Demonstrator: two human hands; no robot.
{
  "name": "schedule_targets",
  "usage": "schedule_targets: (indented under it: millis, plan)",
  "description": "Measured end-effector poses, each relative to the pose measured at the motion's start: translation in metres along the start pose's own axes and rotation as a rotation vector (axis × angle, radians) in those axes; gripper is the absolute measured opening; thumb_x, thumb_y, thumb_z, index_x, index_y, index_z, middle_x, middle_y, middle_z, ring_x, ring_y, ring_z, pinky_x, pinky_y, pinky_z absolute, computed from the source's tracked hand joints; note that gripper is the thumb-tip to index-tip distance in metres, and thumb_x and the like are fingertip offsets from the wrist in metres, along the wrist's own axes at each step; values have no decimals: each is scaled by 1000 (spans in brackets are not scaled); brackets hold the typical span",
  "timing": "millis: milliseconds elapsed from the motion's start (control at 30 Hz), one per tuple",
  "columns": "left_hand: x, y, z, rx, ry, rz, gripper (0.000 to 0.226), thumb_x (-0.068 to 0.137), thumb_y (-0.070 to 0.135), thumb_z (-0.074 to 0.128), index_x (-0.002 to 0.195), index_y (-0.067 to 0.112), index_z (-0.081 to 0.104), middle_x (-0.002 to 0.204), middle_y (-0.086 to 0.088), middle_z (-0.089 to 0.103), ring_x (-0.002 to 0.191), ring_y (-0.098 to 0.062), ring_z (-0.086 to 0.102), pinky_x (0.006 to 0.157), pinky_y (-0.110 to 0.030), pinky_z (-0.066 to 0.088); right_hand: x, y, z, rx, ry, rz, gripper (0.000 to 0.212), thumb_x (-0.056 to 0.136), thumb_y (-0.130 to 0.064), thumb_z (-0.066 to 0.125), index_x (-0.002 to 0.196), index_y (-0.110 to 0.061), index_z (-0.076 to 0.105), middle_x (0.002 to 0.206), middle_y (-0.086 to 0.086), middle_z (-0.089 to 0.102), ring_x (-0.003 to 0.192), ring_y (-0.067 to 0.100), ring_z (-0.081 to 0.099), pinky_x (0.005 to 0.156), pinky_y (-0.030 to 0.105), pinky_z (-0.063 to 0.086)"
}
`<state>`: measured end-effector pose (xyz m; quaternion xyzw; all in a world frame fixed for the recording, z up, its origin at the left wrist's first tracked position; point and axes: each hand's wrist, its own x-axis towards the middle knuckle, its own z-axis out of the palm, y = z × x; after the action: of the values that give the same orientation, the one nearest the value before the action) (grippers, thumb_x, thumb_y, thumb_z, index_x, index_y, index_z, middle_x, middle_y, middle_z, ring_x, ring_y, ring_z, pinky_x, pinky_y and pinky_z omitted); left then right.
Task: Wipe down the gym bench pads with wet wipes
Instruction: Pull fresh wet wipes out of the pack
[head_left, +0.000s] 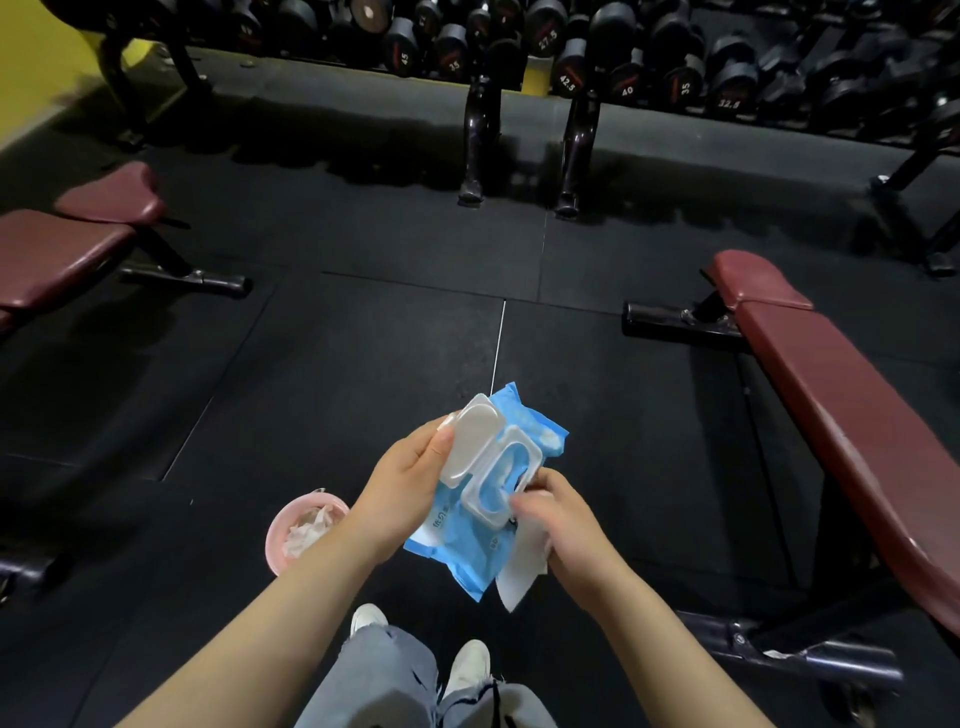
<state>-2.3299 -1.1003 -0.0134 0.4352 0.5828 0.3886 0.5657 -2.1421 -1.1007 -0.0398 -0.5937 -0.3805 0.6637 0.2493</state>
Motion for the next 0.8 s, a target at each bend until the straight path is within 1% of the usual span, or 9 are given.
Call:
schedule_targets:
  millis: [67, 133, 200, 300, 367, 467, 567, 667, 800]
  plan:
    - [-1, 1, -1, -26, 24, -25, 42, 95, 58, 41, 101, 29, 71, 102, -8, 71, 102, -37, 64, 95, -62, 48, -3, 1, 0, -62, -39, -44, 60, 56, -45, 77, 111, -38, 54, 107, -12, 66, 96, 6, 68, 77, 26, 55]
    - [-2, 3, 0, -56, 31, -39, 47, 96, 58, 42, 100, 21, 71, 104, -16, 69, 104, -44, 61, 96, -65, 46, -2, 2, 4, -137, 29, -79, 56, 61, -43, 80, 109, -35, 53, 105, -11, 65, 93, 6, 67, 71, 20, 53]
    - [-3, 3, 2, -76, 26, -45, 46, 101, 51, 42, 105, 14, 69, 108, -19, 68, 107, -45, 60, 98, -65, 44, 0, 0, 6, -145, 170, -94, 37, 73, -42, 77, 100, -24, 59, 98, -1, 67, 86, 11, 67, 68, 23, 53]
    - [-5, -2, 3, -86, -31, -28, 45, 103, 46, 40, 110, 11, 69, 112, -19, 68, 110, -43, 61, 99, -61, 46, 3, -2, 2, -111, 272, -116, 44, 81, -42, 73, 91, -1, 60, 90, 15, 67, 72, 21, 66, 66, 34, 54]
    - [-7, -5, 2, -86, -97, -38, 45, 104, 49, 37, 114, 22, 71, 119, -5, 70, 116, -29, 63, 97, -42, 53, 2, -3, 2, -77, 265, -114, 37, 83, -37, 73, 91, -3, 64, 89, 11, 70, 78, 22, 70, 71, 37, 57]
    - [-9, -10, 6, 16, -173, -20, 56, 99, 60, 25, 107, 36, 76, 137, 29, 53, 126, 11, 46, 101, -20, 38, 0, -6, 4, -40, 201, -112, 14, 87, -26, 63, 84, -13, 67, 84, 3, 71, 72, 12, 66, 63, 26, 52]
    - [-8, -24, 12, 129, -42, 25, 20, 96, 36, 57, 97, 45, 74, 131, 34, 52, 120, 17, 45, 100, -18, 42, -3, -14, 1, 50, 79, -66, 24, 85, -32, 52, 69, -20, 64, 73, -1, 67, 66, 11, 60, 61, 28, 47]
    - [-8, -40, 16, 154, 86, 87, 53, 86, 12, 73, 112, 55, 59, 127, 32, 52, 123, 5, 49, 99, -22, 49, -6, -18, 0, 15, 32, -79, 29, 88, -43, 54, 82, -19, 69, 84, -2, 74, 74, 12, 70, 62, 25, 52]
    - [-2, -41, 13, 79, 161, -136, 96, 69, 26, 88, 142, 48, 30, 134, 26, 43, 120, 0, 48, 100, -37, 48, -7, -11, -1, -80, 83, -183, 3, 90, -24, 66, 92, -21, 67, 93, -9, 72, 88, 6, 70, 65, 18, 54]
